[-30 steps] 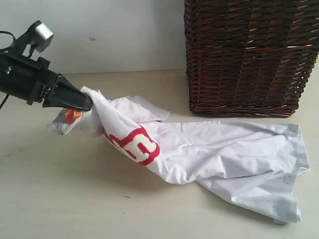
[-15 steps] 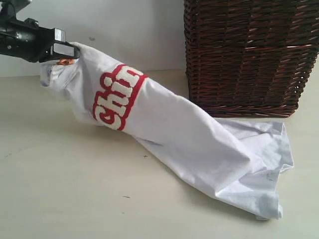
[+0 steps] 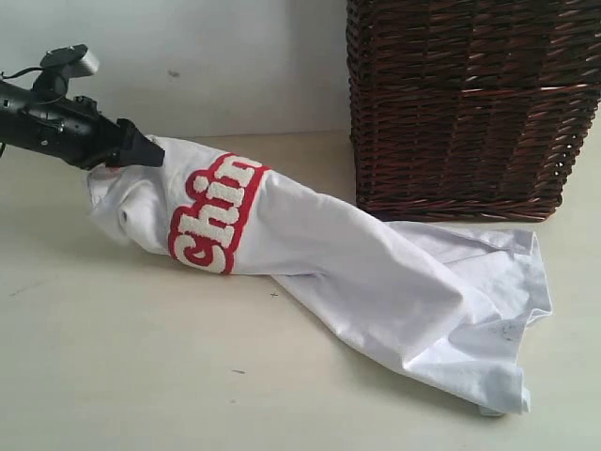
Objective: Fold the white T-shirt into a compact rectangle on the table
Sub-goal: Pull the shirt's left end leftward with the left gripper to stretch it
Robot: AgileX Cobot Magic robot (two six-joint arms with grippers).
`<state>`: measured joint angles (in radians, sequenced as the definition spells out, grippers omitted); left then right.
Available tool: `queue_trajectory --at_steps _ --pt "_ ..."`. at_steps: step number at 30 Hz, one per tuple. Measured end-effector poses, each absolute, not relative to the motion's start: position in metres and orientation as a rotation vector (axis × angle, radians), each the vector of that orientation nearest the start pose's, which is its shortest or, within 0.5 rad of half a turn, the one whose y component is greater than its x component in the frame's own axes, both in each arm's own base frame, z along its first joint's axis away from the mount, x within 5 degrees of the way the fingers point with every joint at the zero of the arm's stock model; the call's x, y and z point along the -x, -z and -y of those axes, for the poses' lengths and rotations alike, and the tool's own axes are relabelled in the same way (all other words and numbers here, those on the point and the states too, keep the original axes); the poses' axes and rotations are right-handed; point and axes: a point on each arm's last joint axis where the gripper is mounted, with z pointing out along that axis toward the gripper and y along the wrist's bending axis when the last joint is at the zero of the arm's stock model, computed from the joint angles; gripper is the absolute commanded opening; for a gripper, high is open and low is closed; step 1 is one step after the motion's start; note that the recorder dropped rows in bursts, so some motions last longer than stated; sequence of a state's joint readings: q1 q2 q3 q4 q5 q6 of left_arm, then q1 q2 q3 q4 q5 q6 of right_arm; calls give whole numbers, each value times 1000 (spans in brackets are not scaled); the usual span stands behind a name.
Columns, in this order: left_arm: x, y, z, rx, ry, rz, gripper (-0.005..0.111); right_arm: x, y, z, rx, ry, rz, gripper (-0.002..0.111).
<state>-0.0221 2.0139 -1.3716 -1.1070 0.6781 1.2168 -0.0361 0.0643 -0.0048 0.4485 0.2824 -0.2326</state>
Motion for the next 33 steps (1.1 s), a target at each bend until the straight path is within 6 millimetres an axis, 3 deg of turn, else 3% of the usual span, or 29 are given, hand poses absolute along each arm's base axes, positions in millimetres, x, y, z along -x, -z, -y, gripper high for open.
queue_trajectory --at_steps 5,8,10,13,17,23,26,31,33 --pt "-425 -198 60 -530 621 -2279 67 -59 -188 -9 -126 -226 -1798 23" --pt "-410 -220 63 -695 642 -2268 58 -59 -188 -9 -126 -226 -1798 23" --pt "-387 -230 64 -872 645 -2299 57 -59 -188 -9 -126 -226 -1798 23" --pt "-364 -194 46 -891 593 -2446 57 -59 -188 -9 -126 -226 -1798 23" --pt "-361 -167 15 -696 397 -2501 57 -59 -188 -9 -126 -226 -1798 23" --pt "-375 -141 19 -598 493 -2419 57 -59 -188 -9 -126 -226 -1798 23" --pt "-380 -134 22 -499 562 -2386 41 -59 -188 -9 -126 -226 -1798 23" --pt "-383 -137 23 -419 599 -2360 0 -59 -188 -9 -126 -226 -1798 23" --pt "-383 -138 24 -414 621 -2353 0 -59 -188 -9 -126 -226 -1798 23"
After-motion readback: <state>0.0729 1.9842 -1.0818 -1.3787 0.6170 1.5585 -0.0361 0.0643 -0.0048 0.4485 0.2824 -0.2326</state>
